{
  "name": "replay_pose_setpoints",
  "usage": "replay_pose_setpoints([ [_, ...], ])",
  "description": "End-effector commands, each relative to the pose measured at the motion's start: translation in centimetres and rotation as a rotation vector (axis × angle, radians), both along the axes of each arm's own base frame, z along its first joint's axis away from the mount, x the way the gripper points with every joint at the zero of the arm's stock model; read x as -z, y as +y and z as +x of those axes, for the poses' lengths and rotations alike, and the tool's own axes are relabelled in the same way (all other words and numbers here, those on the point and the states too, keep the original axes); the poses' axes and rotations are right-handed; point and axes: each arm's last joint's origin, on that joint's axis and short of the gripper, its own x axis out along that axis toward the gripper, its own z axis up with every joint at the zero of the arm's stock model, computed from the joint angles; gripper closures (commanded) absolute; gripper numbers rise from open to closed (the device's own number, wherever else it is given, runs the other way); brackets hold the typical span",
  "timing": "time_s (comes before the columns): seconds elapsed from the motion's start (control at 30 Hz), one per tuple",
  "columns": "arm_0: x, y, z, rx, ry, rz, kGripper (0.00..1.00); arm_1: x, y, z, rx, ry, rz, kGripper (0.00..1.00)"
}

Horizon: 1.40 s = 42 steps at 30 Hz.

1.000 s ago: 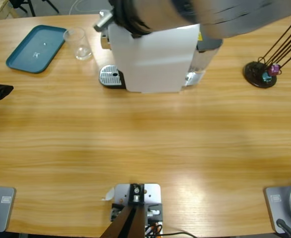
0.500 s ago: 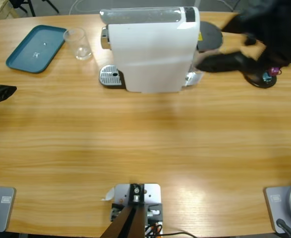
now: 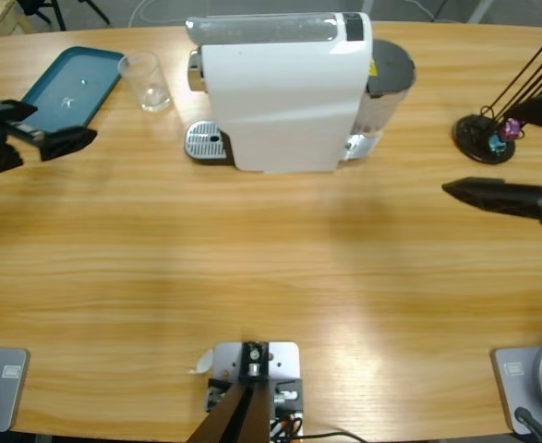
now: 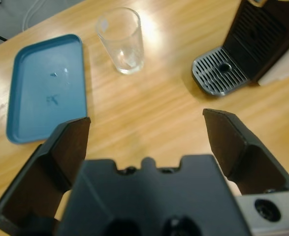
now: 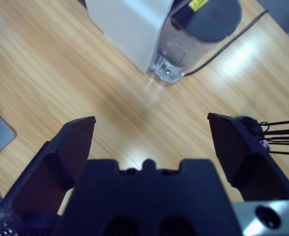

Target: Pour coffee

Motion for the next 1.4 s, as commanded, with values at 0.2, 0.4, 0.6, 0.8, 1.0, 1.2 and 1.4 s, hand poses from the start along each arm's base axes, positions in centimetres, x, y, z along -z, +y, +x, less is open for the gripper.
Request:
replay_pose_setpoints([
  [0.2, 3.3, 0.2, 6.3, -0.231, 0.018, -0.21, 0.023, 3.0, -1.0, -0.3, 0.032, 0.006, -0.005, 0.0],
  [0.4, 5.1, -0.6, 8.2, -0.113, 0.08, -0.271, 0.023, 3.2, -1.1, 0.4, 0.054, 0.003, -0.012, 0.0],
  [0.6, 6.6, -0.9, 9.7, -0.092, 0.052, -0.221, 0.023, 3.5, -1.1, 0.8, 0.063, 0.006, -0.02, 0.0],
  [0.8, 7.9, -1.5, 10.7, -0.073, 0.036, -0.19, 0.023, 4.0, -1.1, 1.1, 0.07, 0.007, -0.02, 0.0],
  [1.0, 9.1, -1.2, 11.8, -0.102, 0.039, -0.193, 0.023, 4.1, -0.9, 1.6, 0.077, 0.006, -0.029, 0.0],
  [1.2, 9.5, -0.9, 13.2, -0.11, 0.033, -0.21, 0.023, 4.3, -0.8, 1.9, 0.081, 0.011, -0.029, 0.0],
  [1.4, 9.3, -1.6, 14.4, -0.083, 0.019, -0.225, 0.016, 4.4, -0.8, 2.1, 0.085, 0.014, -0.031, 0.0],
])
